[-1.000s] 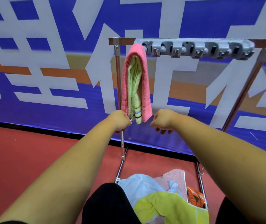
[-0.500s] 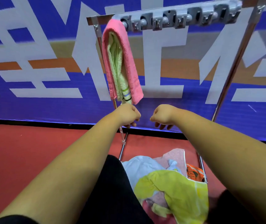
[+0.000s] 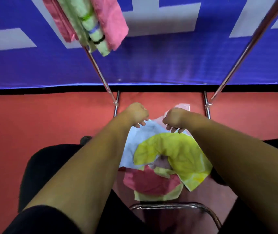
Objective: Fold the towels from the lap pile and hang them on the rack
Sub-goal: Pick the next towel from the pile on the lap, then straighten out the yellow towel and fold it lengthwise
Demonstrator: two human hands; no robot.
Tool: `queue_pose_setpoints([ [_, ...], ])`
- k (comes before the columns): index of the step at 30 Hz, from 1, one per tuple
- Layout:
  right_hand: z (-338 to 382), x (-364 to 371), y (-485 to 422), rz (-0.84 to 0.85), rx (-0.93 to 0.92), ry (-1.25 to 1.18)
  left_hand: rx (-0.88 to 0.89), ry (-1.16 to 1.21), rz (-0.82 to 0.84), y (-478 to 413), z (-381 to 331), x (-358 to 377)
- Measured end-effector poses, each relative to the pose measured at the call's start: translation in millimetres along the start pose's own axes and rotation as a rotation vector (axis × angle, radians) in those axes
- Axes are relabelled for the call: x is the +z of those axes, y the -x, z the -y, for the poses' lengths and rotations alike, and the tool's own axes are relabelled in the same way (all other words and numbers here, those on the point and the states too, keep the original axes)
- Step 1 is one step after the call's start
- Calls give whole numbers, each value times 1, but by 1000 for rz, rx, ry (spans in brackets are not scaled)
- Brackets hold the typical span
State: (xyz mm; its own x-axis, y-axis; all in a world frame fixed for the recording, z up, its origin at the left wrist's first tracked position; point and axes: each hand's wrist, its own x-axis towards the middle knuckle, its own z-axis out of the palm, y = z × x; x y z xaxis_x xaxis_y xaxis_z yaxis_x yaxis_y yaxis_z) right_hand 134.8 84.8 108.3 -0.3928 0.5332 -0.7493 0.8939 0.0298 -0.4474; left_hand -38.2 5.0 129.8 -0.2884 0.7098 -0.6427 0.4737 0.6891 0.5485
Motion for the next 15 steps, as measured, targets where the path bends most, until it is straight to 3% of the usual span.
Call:
queue_pose_setpoints([
  [6,-56,45,-69,120,134,12,-205,-177,110,-81,66,75],
  [9,-79,63,-90,74,181,104,-206,-304,126,-88,94,116],
  [15,-90,90,-99,102,102,402,-141,-276,119,-105,149,179],
])
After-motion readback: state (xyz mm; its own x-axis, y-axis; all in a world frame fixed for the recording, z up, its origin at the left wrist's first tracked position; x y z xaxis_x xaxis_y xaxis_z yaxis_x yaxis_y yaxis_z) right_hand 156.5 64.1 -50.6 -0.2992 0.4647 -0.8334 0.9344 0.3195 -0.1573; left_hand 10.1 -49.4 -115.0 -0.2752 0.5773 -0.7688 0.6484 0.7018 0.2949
